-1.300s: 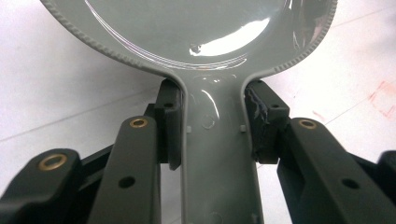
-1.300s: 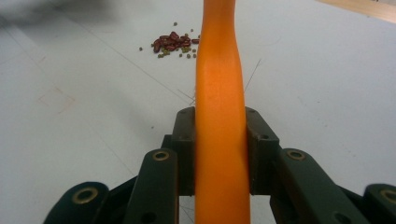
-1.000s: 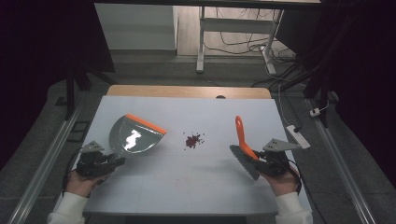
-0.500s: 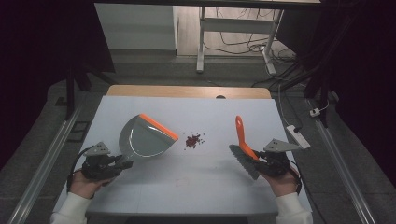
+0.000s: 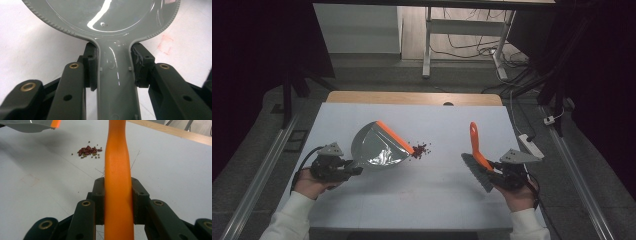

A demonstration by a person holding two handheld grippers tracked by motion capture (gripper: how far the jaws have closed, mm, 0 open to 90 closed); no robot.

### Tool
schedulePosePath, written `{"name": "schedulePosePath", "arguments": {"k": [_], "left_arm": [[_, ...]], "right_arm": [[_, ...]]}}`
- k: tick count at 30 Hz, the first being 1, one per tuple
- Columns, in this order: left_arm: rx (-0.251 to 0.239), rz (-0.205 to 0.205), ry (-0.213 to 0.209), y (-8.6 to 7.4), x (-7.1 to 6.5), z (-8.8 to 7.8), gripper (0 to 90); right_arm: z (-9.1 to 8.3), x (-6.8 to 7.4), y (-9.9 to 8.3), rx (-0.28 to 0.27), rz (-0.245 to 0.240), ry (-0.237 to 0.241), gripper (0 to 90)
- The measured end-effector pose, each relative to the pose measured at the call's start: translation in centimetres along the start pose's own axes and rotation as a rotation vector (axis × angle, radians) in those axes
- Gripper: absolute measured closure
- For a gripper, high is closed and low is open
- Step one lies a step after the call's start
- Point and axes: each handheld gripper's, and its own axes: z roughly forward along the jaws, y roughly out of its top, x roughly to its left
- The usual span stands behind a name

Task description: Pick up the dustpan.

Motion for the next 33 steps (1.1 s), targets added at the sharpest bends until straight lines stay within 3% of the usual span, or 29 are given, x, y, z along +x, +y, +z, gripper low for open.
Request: {"name": "schedulePosePath", "arguments": {"k": [5,12,16,21,33], "left_arm": [[-0.007,0.017,-0.013,1.0,-0.3,-0.1,62.4],[0.010,0.046,-0.022,0.1,-0.5,0.1,62.4],[0.025,0.036,-0.034,-0.4,-0.7,0.3,62.4],[0.058,0.061,-0.041,-0.8,-1.2,0.2,62.4],[0.142,0.053,-0.058,-1.9,-1.3,0.9,62.4]], "right_arm": [[0.2,-0.1,-0.2,0.007,0.003,0.001,70.3],[0.4,0.1,-0.1,0.011,0.001,0.000,70.3],[0.6,0.2,-0.1,0.019,-0.008,-0.001,70.3],[0.7,0.5,-0.1,0.020,-0.011,0.005,70.3],[0.8,0.4,-0.1,0.023,-0.013,0.005,70.3]]}}
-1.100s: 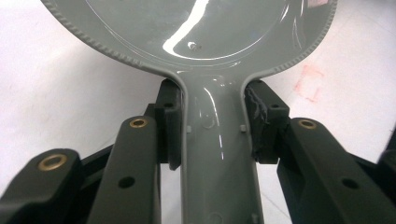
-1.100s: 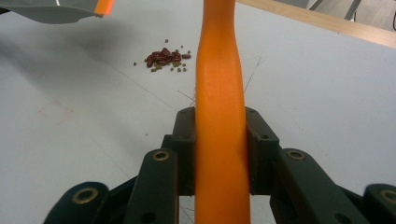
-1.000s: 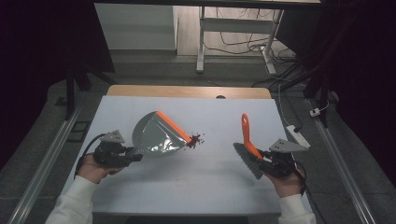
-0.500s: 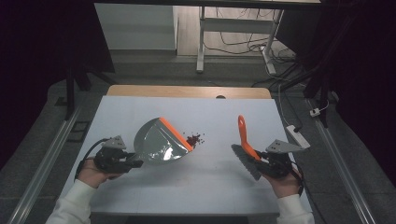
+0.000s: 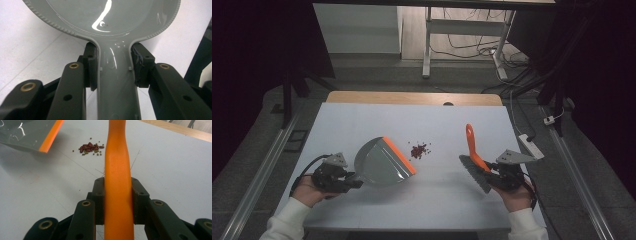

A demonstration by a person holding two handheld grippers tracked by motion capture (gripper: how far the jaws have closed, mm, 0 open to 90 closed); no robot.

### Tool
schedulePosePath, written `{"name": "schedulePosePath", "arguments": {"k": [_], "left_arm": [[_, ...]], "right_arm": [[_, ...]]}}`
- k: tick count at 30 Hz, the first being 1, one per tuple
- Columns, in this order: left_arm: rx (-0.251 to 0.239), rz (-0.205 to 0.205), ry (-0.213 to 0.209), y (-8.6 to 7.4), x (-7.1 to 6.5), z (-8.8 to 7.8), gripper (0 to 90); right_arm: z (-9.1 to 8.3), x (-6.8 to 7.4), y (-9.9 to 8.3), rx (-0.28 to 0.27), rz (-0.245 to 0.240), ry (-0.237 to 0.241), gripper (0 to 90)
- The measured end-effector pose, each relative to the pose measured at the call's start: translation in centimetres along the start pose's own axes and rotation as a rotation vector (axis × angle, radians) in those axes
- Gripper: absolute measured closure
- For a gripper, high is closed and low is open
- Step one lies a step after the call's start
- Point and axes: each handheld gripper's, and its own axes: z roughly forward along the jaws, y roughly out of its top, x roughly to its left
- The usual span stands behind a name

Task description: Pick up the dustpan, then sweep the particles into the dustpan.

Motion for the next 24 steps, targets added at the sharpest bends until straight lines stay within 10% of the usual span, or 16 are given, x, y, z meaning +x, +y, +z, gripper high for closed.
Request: {"name": "schedulePosePath", "arguments": {"k": [15,24], "left_arm": [[0.082,0.041,0.002,0.6,-0.4,2.1,62.3],[0.080,0.053,0.004,0.6,-0.6,2.3,62.3]], "right_arm": [[0.8,0.5,1.3,-0.013,-0.030,0.001,70.3],[4.7,1.2,4.2,0.004,-0.050,0.031,70.4]]}}
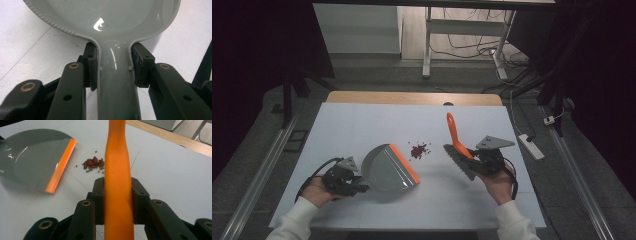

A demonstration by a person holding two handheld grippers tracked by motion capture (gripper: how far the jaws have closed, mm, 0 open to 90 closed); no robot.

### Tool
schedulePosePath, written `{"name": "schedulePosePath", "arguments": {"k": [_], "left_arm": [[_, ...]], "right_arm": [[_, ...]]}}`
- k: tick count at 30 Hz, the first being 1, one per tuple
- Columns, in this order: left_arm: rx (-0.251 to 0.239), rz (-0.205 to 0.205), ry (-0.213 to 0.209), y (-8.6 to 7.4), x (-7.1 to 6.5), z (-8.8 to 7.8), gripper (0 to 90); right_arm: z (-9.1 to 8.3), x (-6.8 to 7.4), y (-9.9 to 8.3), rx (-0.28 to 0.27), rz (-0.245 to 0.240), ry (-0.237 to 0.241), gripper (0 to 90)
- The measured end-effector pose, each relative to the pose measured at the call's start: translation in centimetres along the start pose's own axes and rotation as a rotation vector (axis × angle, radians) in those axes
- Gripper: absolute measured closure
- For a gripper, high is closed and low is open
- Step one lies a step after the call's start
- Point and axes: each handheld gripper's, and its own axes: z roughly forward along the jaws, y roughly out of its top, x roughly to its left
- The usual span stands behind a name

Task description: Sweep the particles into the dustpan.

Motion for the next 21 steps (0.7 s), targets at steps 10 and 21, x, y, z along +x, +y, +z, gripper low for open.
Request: {"name": "schedulePosePath", "arguments": {"k": [10,21], "left_arm": [[0.002,0.016,-0.006,0.1,0.0,0.1,62.3],[-0.001,0.018,-0.005,0.1,0.0,0.2,62.2]], "right_arm": [[3.3,0.7,1.9,0.060,-0.031,0.011,70.3],[7.6,-0.9,4.4,0.126,-0.049,-0.019,70.3]]}}
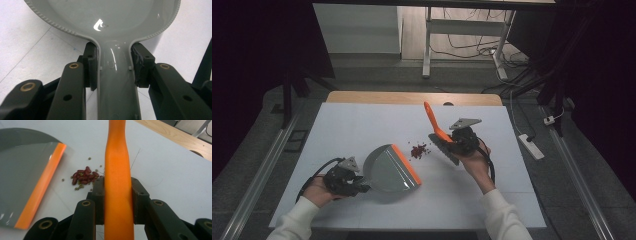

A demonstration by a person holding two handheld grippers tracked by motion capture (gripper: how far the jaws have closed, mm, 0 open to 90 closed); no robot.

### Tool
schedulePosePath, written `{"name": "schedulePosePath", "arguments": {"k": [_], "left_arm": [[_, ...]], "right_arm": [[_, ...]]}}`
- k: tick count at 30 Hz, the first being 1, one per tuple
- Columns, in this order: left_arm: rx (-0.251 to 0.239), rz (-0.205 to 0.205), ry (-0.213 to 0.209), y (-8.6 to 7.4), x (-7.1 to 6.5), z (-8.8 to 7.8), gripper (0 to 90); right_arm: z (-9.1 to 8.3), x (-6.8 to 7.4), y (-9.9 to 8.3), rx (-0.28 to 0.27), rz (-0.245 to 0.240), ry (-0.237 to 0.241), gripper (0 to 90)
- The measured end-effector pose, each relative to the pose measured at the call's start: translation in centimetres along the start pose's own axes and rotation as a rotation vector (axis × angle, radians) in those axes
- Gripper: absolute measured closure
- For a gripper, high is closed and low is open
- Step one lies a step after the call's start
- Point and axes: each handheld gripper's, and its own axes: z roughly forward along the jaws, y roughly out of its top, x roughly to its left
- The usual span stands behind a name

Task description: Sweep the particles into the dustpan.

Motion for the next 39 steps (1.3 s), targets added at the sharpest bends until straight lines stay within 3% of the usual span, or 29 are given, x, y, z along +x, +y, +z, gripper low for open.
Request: {"name": "schedulePosePath", "arguments": {"k": [7,24,32,39], "left_arm": [[-0.012,0.003,-0.010,-0.1,0.1,-0.2,62.2],[-0.018,-0.010,-0.022,0.0,0.1,0.1,62.1],[-0.015,-0.028,-0.026,-0.1,0.4,0.3,62.1],[0.000,-0.029,-0.037,-0.1,0.5,0.7,62.1]], "right_arm": [[1.5,-0.3,0.3,0.049,-0.001,-0.043,70.4],[4.4,-0.5,1.6,0.123,-0.032,-0.088,70.3],[5.0,-1.0,1.3,0.125,-0.017,-0.091,70.4],[5.7,-0.5,1.4,0.127,-0.027,-0.076,70.3]]}}
